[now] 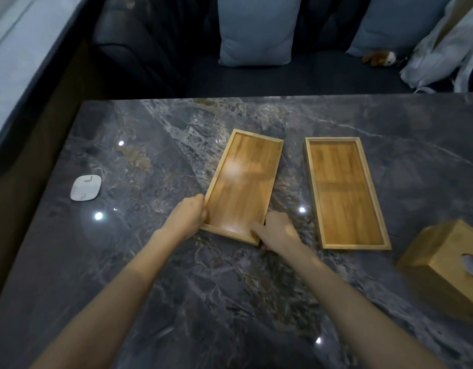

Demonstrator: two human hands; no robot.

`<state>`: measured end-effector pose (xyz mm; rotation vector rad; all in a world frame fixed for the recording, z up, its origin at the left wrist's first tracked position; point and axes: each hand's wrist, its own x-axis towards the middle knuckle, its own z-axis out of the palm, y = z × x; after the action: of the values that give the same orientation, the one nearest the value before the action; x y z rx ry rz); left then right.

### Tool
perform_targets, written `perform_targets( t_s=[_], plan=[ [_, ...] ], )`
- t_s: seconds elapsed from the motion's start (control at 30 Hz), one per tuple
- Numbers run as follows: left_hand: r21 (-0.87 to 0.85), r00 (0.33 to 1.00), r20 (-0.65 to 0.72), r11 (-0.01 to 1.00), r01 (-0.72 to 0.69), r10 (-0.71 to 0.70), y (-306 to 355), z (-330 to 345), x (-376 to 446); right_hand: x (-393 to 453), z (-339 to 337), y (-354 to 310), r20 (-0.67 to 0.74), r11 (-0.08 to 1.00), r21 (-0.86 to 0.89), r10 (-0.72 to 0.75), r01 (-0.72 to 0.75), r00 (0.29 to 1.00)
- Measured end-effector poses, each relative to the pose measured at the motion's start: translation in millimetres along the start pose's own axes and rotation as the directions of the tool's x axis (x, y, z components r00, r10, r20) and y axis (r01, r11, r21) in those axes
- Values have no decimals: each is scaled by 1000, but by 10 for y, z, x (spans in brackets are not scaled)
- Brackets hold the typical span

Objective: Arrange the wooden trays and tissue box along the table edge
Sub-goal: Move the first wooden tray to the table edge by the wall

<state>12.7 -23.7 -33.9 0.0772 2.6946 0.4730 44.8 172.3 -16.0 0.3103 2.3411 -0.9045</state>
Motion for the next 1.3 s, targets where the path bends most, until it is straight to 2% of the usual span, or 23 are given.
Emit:
perform_targets(
  t_s=[0.17, 0.33, 0.47, 0.57, 0.7, 0.8, 0.97, 1.3],
  plan=[
    [-193, 999, -3, 980, 44, -45, 115, -44, -154, -58, -134, 72, 15, 975, 214, 58, -60, 998],
    [-458, 992, -42, 885, 88, -121, 95, -86, -392, -212, -317, 80, 223, 844, 508, 67, -174, 973],
    [-581, 994, -12, 810, 78, -104, 82, -143, -627, -364, -405, 9, 269, 858, 487, 29, -162, 963],
    [-652, 994, -26, 755, 65, -107, 27, -218, -770, -443, -414, -91, 290, 832, 540, -42, -127, 956],
    [-721, 990, -71, 692, 35, -124, -192, -378, -951, -494, -263, -325, 214, 854, 518, -78, -46, 974],
    [-720, 979, -144, 693, -3, -145, -459, -500, -1081, -480, -50, -540, 186, 875, 484, -135, 29, 973],
    [-753, 958, -164, 657, 33, -236, -996, -747, -1354, -547, 439, -953, 153, 881, 458, -211, 120, 965],
    [-739, 936, -136, 662, 123, -325, -2096, -1023, -1659, -544, 1394, -1800, 193, 879, 458, -244, 132, 950]
  ],
)
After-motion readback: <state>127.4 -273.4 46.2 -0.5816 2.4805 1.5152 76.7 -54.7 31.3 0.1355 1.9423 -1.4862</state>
